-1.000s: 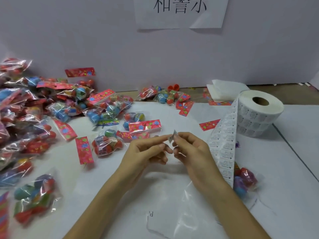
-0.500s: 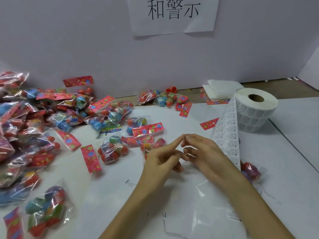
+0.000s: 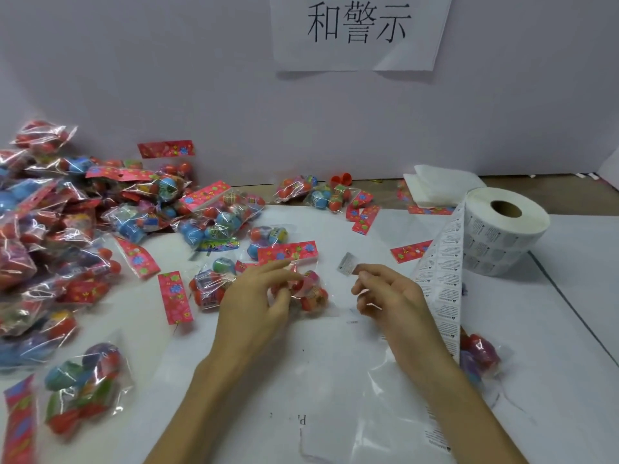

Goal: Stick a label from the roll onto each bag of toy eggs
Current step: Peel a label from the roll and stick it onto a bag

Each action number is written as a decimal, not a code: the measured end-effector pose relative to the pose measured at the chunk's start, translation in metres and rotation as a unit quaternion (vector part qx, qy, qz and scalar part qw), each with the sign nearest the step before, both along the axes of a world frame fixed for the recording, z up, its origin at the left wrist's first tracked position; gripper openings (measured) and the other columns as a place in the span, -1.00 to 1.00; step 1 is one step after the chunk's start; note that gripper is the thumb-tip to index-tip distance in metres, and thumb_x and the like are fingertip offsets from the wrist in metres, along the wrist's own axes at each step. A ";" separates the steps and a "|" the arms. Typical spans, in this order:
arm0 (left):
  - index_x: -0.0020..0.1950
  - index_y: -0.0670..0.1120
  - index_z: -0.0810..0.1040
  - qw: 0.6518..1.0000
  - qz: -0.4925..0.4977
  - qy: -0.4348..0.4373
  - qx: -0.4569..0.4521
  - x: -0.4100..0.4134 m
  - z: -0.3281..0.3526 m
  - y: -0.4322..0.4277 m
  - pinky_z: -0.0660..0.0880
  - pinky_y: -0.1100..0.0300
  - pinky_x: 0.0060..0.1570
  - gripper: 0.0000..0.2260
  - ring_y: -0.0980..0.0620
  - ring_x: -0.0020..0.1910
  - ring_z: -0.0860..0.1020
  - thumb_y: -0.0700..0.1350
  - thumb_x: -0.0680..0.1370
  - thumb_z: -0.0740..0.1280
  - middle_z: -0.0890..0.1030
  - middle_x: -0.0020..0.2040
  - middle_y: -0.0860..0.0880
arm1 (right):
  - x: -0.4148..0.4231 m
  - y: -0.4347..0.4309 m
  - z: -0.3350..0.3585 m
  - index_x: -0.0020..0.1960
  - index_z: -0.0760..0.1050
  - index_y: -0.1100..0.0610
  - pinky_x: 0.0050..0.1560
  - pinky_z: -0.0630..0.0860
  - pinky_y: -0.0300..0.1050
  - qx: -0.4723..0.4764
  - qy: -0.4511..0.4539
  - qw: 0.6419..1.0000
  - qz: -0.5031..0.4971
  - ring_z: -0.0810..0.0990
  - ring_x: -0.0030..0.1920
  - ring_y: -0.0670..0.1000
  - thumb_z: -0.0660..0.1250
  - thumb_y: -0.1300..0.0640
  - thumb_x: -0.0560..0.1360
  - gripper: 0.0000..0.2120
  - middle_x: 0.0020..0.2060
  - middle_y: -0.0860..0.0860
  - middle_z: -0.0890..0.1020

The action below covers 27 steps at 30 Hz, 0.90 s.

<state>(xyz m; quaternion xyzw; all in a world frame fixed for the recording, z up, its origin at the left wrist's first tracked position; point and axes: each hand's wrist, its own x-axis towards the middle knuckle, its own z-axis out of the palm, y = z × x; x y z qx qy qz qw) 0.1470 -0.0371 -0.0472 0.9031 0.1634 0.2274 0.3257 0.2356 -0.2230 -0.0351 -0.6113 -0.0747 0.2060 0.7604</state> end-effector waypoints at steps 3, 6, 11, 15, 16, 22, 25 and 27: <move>0.05 0.13 0.74 0.999 -0.024 0.010 0.037 -0.001 -0.003 -0.006 0.49 0.24 -0.05 -0.81 0.23 -0.04 0.54 -0.14 0.54 0.44 0.67 0.07 0.22 | 0.000 0.001 -0.004 -0.07 0.67 0.04 -0.24 0.55 -0.24 -0.101 -0.104 0.989 0.001 0.57 -0.37 -0.08 0.38 0.27 0.55 -0.83 -0.30 -0.05 0.66; -0.03 0.13 0.71 0.998 -0.023 -0.014 0.061 -0.003 -0.002 -0.017 0.36 0.37 -0.25 -0.93 0.22 -0.21 0.51 0.05 0.51 0.48 0.56 -0.18 0.23 | 0.001 0.002 -0.009 -0.11 0.65 0.03 -0.21 0.55 -0.20 -0.155 -0.163 0.974 -0.015 0.62 -0.37 -0.11 0.43 0.24 0.53 -0.88 -0.29 -0.12 0.68; 0.33 0.11 0.61 0.994 -0.068 -0.012 0.087 0.001 -0.002 -0.027 0.44 0.07 0.23 -0.53 0.06 0.29 0.51 0.27 0.48 0.35 0.61 0.25 0.13 | 0.005 -0.001 -0.013 -0.19 0.63 0.06 -0.20 0.57 -0.11 -0.176 -0.169 0.969 -0.031 0.65 -0.34 -0.08 0.51 0.03 0.49 -0.85 -0.32 -0.07 0.66; 0.62 0.18 0.23 0.979 -0.102 0.141 0.103 0.002 -0.010 -0.026 0.06 0.08 0.54 -0.13 0.14 0.56 0.22 0.52 0.36 0.13 0.33 0.57 0.17 | 0.006 -0.002 -0.016 -0.21 0.62 0.05 -0.16 0.55 -0.08 -0.197 -0.153 0.968 -0.024 0.66 -0.34 -0.09 0.51 -0.01 0.49 -0.82 -0.33 -0.07 0.66; 0.62 0.18 0.21 0.979 -0.099 0.146 0.106 0.002 -0.011 -0.026 0.04 0.09 0.53 -0.12 0.13 0.54 0.24 0.52 0.35 0.15 0.36 0.53 0.16 | 0.006 -0.001 -0.017 -0.21 0.62 0.05 -0.16 0.54 -0.10 -0.201 -0.150 0.968 -0.022 0.65 -0.34 -0.10 0.50 -0.01 0.49 -0.82 -0.33 -0.08 0.66; 0.66 0.14 0.04 0.979 -0.075 0.131 0.136 0.004 -0.012 -0.031 0.08 0.02 0.53 0.05 0.07 0.36 0.34 0.55 0.25 0.19 0.41 0.28 0.13 | 0.005 0.001 -0.018 -0.21 0.61 0.05 -0.16 0.56 -0.15 -0.214 -0.157 0.964 0.015 0.65 -0.26 -0.04 0.48 -0.02 0.51 -0.81 -0.32 -0.05 0.67; 0.67 0.12 -0.05 0.983 -0.070 0.116 0.123 0.006 -0.014 -0.035 0.13 -0.02 0.52 0.11 0.05 0.33 0.35 0.52 0.27 0.32 0.42 0.28 0.11 | 0.004 0.002 -0.018 -0.19 0.61 0.05 -0.17 0.52 -0.20 -0.215 -0.157 0.963 0.034 0.59 -0.32 -0.16 0.47 0.00 0.52 -0.83 -0.34 -0.11 0.66; 0.68 0.11 -0.05 0.985 -0.063 0.106 0.125 0.006 -0.016 -0.037 0.14 -0.01 0.52 0.12 0.05 0.33 0.36 0.51 0.28 0.35 0.44 0.27 0.10 | 0.003 0.003 -0.019 -0.18 0.61 0.05 -0.15 0.48 -0.23 -0.214 -0.150 0.965 0.031 0.57 -0.32 -0.19 0.49 0.01 0.50 -0.85 -0.34 -0.14 0.64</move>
